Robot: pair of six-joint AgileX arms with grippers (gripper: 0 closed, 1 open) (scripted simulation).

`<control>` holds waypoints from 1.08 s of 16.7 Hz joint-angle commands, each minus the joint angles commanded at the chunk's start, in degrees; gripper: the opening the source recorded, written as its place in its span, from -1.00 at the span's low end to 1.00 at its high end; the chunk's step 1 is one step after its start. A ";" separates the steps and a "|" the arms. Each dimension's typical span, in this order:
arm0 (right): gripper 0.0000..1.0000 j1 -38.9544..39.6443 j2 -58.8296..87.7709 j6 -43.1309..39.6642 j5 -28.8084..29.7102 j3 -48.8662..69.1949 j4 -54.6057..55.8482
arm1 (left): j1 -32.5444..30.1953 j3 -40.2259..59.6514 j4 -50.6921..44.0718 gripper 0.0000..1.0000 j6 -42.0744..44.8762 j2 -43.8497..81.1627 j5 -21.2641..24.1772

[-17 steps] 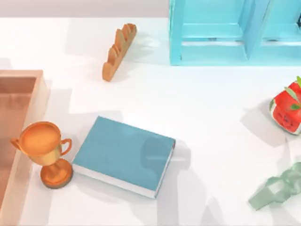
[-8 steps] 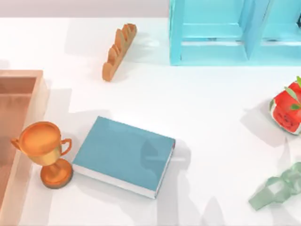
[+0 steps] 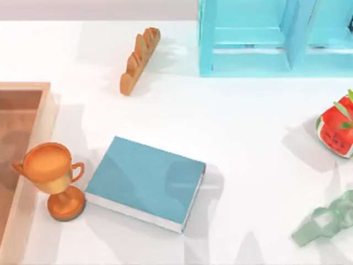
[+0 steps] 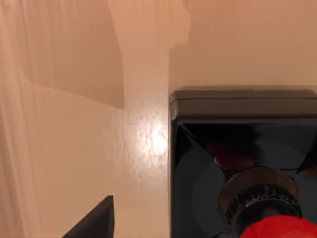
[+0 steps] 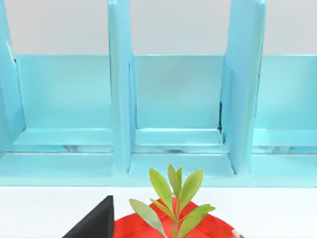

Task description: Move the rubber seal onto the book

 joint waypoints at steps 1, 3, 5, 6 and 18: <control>1.00 0.00 0.00 0.00 0.00 0.00 0.00 | 0.00 -0.05 0.05 1.00 0.00 0.02 0.00; 1.00 0.00 0.00 0.00 0.00 0.00 0.00 | 0.00 -0.05 0.05 1.00 0.00 0.02 0.00; 1.00 0.00 0.00 0.00 0.00 0.00 0.00 | 0.00 -0.05 0.05 0.85 0.00 0.02 0.00; 1.00 0.00 0.00 0.00 0.00 0.00 0.00 | 0.00 -0.05 0.05 0.70 0.00 0.02 0.00; 1.00 0.00 0.00 0.00 0.00 0.00 0.00 | 0.00 -0.05 0.05 -1.00 0.00 0.02 0.00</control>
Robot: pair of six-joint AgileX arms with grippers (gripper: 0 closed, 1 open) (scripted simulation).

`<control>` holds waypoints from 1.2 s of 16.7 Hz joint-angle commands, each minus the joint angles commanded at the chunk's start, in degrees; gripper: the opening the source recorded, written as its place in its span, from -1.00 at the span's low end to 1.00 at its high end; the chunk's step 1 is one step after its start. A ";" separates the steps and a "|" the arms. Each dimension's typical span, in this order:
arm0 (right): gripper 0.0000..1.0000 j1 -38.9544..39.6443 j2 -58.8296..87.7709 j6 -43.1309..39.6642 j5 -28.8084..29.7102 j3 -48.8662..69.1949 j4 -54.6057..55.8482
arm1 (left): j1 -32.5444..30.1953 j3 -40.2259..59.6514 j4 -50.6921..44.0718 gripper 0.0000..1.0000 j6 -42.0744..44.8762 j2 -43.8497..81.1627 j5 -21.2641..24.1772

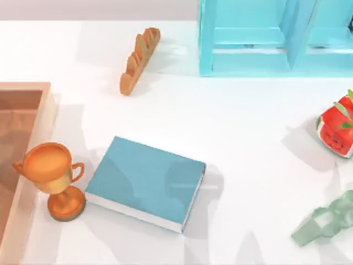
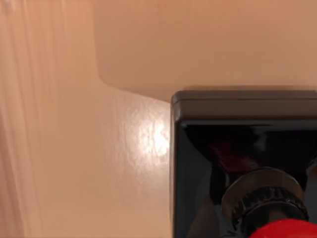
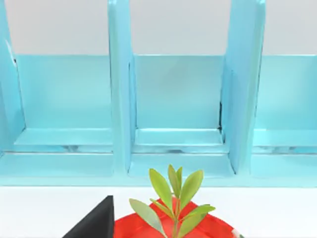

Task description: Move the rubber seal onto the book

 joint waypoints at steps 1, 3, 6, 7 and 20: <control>1.00 0.00 0.00 0.00 0.00 0.00 0.00 | 0.00 0.00 0.00 -1.00 0.00 0.00 0.00; 1.00 0.00 0.00 0.00 0.00 0.00 0.00 | 0.00 0.00 0.00 -1.00 0.00 0.00 0.00; 1.00 0.00 0.00 0.00 0.00 0.00 0.00 | 0.00 0.00 0.00 -1.00 0.00 0.00 0.00; 1.00 0.00 0.00 0.00 0.00 0.00 0.00 | 0.00 0.00 0.00 -1.00 0.00 0.00 0.00; 1.00 0.00 0.00 0.00 0.00 0.00 0.00 | -22.18 24.92 -29.84 -1.00 -22.08 -4.00 -0.05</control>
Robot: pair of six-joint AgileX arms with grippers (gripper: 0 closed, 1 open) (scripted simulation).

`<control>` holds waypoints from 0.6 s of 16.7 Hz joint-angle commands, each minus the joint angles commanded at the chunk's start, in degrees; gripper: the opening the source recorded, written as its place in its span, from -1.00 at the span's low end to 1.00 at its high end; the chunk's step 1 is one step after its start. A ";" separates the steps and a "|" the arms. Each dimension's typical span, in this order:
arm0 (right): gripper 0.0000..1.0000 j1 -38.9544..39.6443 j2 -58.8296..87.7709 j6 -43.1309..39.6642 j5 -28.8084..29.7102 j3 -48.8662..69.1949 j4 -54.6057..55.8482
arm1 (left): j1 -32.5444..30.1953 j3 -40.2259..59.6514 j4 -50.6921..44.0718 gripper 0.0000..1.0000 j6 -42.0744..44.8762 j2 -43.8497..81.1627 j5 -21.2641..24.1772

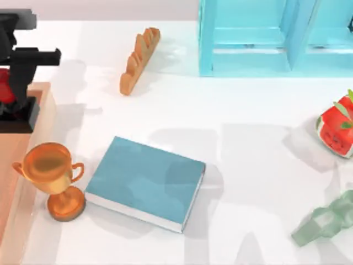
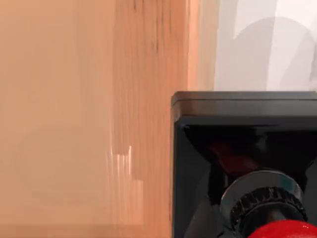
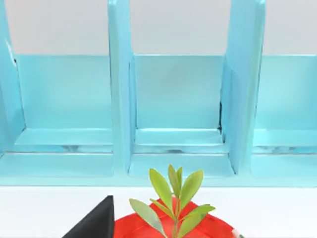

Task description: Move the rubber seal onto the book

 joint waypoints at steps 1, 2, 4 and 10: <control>1.00 0.00 0.00 0.00 0.00 0.00 0.00 | -1.59 1.60 -1.66 -1.00 -1.57 -0.48 0.01; 1.00 0.00 0.00 0.00 0.00 0.00 0.00 | -2.61 2.61 -2.70 -1.00 -2.59 -0.83 0.00; 1.00 0.00 0.00 0.00 0.00 0.00 0.00 | -3.03 3.03 -3.13 -1.00 -3.01 -0.99 -0.01; 1.00 0.00 0.00 0.00 0.00 0.00 0.00 | -6.87 4.05 -0.11 -1.00 -2.26 0.81 -1.01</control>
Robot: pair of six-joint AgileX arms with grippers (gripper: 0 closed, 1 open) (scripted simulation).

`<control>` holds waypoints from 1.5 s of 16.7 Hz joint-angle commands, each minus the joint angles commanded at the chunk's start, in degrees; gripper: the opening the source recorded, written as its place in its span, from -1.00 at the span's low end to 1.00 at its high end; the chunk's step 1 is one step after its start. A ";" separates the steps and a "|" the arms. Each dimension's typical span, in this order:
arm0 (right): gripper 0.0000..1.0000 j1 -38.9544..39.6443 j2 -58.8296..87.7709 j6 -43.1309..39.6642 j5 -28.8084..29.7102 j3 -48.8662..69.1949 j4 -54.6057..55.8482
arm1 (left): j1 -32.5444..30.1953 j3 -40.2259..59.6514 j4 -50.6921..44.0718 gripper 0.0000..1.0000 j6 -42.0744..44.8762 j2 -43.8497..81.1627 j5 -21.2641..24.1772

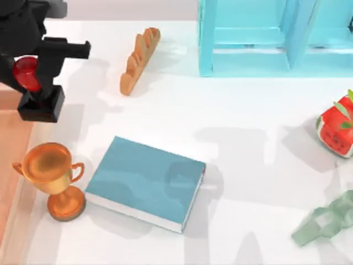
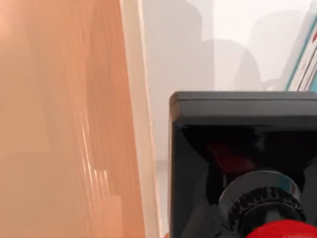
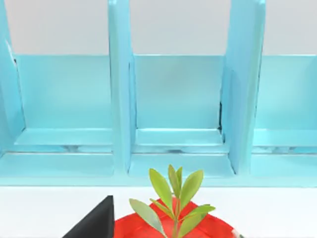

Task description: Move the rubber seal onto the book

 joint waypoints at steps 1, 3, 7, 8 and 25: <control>1.00 0.00 0.00 0.00 0.00 0.00 0.00 | -2.37 0.30 1.56 -1.00 -0.70 0.88 -0.40; 1.00 0.00 0.00 0.00 0.00 0.00 0.00 | -7.83 0.17 5.12 -1.00 -3.87 2.75 -1.00; 1.00 0.00 0.00 0.00 0.00 0.00 0.00 | -17.83 -4.33 11.76 -1.00 -15.49 5.10 -0.75; 1.00 0.00 0.00 0.00 0.00 0.00 0.00 | -19.58 -6.15 13.00 -1.00 -18.57 5.21 -0.41; 1.00 0.00 0.00 0.00 0.00 0.00 0.00 | -23.05 -12.38 14.44 -0.85 -27.64 4.03 1.24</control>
